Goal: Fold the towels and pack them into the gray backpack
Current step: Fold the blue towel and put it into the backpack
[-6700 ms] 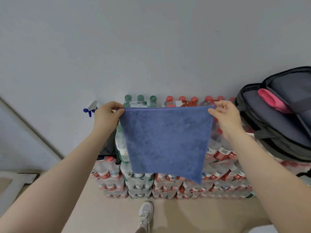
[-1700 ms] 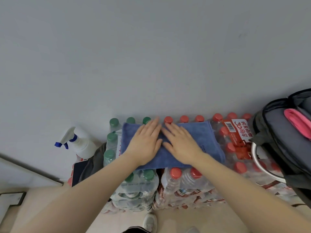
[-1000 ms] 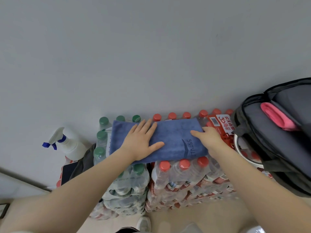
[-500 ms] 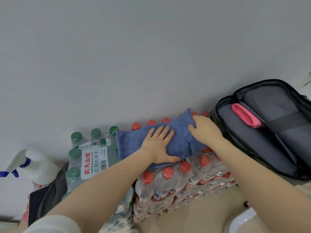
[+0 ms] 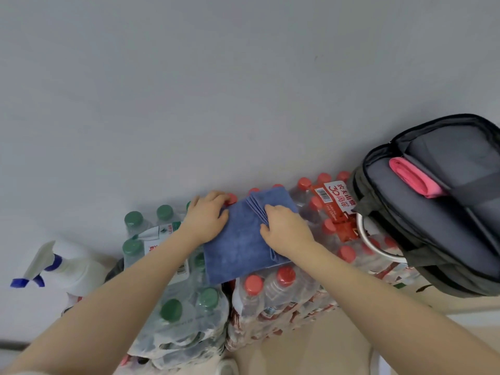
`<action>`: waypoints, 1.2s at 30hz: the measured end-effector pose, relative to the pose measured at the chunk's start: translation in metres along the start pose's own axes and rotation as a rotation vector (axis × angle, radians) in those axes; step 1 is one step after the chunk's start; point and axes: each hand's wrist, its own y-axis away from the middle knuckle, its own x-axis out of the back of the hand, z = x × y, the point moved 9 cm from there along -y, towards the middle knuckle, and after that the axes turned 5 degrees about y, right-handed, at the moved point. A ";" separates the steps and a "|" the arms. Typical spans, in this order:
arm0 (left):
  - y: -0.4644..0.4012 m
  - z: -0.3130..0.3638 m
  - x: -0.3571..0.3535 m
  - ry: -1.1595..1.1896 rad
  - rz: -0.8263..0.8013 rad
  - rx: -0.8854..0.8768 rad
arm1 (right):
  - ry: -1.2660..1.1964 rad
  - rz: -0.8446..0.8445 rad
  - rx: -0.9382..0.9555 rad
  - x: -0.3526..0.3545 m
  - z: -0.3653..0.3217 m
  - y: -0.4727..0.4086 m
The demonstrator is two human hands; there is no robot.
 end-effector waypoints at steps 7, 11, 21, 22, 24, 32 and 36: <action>0.000 -0.017 -0.004 -0.192 -0.098 0.134 | -0.003 -0.098 0.090 -0.001 0.001 -0.009; -0.003 -0.014 0.010 -0.068 -0.114 0.129 | 0.218 0.094 0.240 -0.004 -0.006 -0.009; 0.050 -0.032 -0.009 0.983 -0.395 0.649 | 0.256 0.012 0.191 -0.031 0.002 -0.020; 0.052 -0.032 -0.008 1.013 -0.352 0.641 | 0.259 0.014 0.192 -0.031 0.002 -0.020; 0.051 -0.024 -0.001 1.077 -0.237 0.566 | 0.270 0.026 0.190 -0.029 0.001 -0.019; 0.019 0.056 0.000 1.239 -0.110 0.387 | -0.521 0.270 0.107 0.007 0.019 -0.010; 0.004 0.084 -0.026 1.141 -0.171 0.388 | -1.096 0.326 -0.169 0.017 0.065 0.001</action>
